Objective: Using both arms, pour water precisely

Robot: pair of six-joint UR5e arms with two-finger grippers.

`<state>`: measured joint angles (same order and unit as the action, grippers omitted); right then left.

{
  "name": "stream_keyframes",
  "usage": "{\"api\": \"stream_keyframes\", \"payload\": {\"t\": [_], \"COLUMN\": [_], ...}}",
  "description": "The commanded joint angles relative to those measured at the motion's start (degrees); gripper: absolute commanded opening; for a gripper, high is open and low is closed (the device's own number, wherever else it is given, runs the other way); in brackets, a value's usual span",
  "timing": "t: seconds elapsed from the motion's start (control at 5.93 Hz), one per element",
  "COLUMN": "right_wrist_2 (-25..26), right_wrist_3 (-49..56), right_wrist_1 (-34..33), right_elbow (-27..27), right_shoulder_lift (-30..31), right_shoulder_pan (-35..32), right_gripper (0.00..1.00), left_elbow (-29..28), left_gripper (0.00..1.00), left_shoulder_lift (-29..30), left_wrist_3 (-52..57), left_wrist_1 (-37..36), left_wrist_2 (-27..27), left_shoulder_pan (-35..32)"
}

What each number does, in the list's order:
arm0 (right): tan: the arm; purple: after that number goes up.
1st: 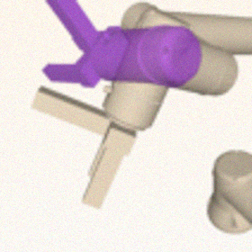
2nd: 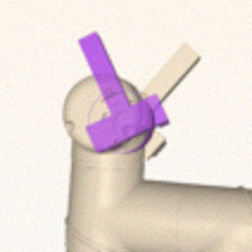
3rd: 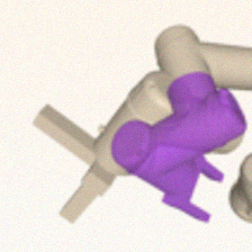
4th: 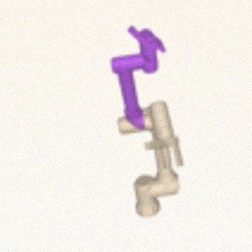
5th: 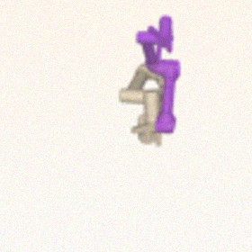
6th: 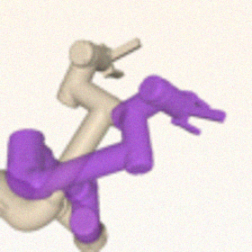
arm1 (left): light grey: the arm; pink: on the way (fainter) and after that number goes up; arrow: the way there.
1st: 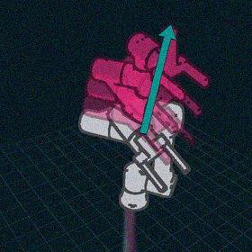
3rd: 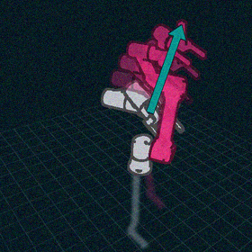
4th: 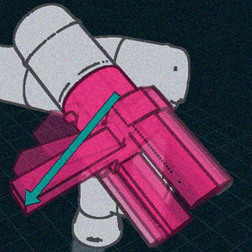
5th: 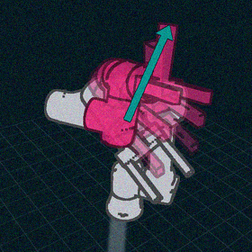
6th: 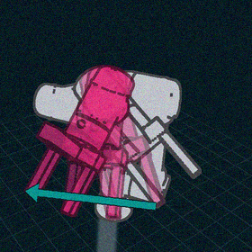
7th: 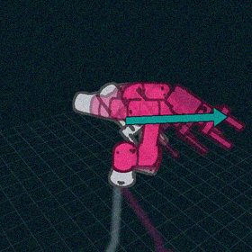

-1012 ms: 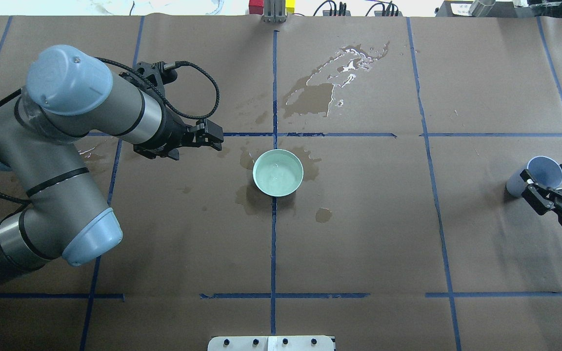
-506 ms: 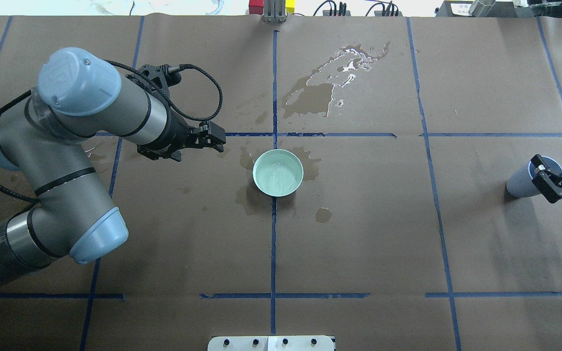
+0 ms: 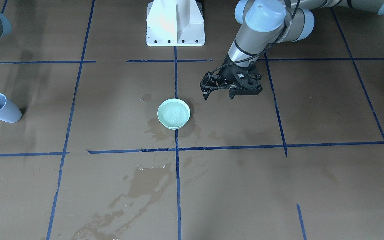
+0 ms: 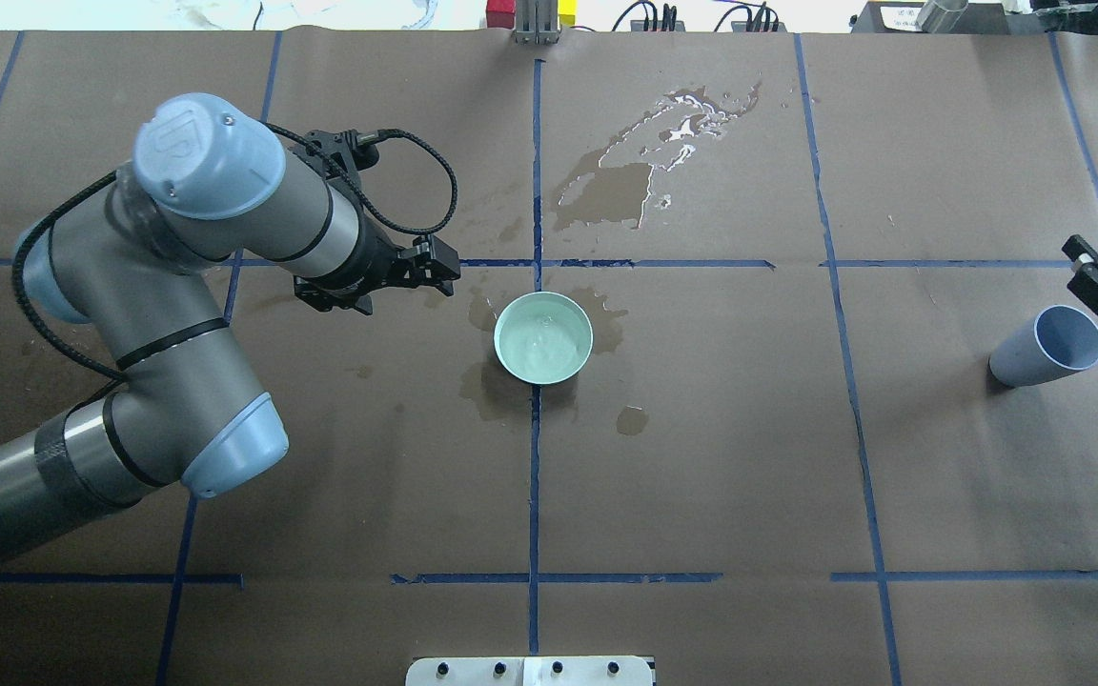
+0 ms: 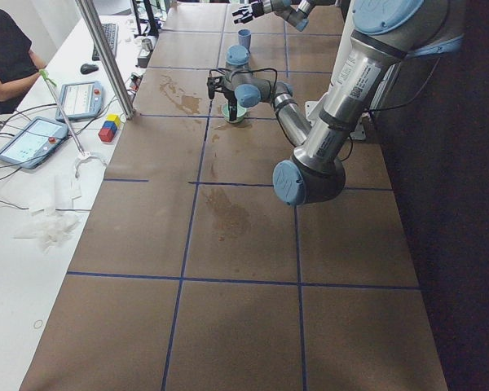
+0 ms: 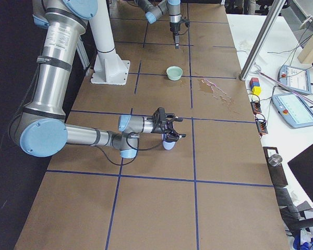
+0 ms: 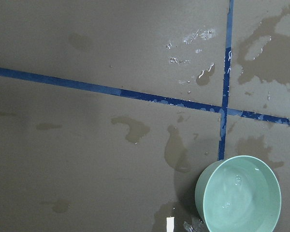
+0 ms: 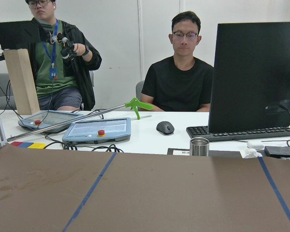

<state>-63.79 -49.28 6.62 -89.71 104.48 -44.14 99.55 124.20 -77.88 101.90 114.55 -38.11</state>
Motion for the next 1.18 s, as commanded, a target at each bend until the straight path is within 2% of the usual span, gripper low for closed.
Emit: {"api": "stream_keyframes", "payload": {"t": [0.0,0.17,0.34,0.51,0.67,0.84,1.01], "right_wrist_2": [-22.31,-34.01,-42.74,-49.79,-57.60,-66.38,-72.73], "right_wrist_3": [1.98,3.91,8.80,13.37,20.99,31.07,41.01], "right_wrist_1": [-13.39,-23.56,-34.63,-45.36,-52.60,-62.94,-74.27], "right_elbow": [-4.56,-8.34,-10.90,-13.53,-13.73,-13.73,-14.78], "right_shoulder_lift": [-4.17,-5.85,-7.95,-8.41,-8.67,-8.76,-9.11], "right_shoulder_pan": [-16.77,-25.12,-31.73,-34.85,-38.44,-42.57,-46.44], "right_gripper": [1.00,1.00,1.00,1.00,1.00,1.00,1.00], "left_elbow": [-5.57,-9.25,-11.81,-12.88,-13.16,-14.72,-16.74], "left_gripper": [1.00,0.99,0.98,0.95,0.91,0.86,0.80], "left_shoulder_lift": [3.05,5.85,7.88,8.16,8.60,9.47,11.05], "left_wrist_3": [-0.69,-0.78,-0.96,-1.74,-3.49,-3.77,-4.81], "left_wrist_1": [-0.03,-0.55,-2.39,-2.40,-2.40,-2.23,-1.97], "left_wrist_2": [0.24,0.50,0.68,0.76,0.76,0.68,0.68], "left_shoulder_pan": [1.36,1.46,1.98,3.21,4.17,4.79,5.15]}}
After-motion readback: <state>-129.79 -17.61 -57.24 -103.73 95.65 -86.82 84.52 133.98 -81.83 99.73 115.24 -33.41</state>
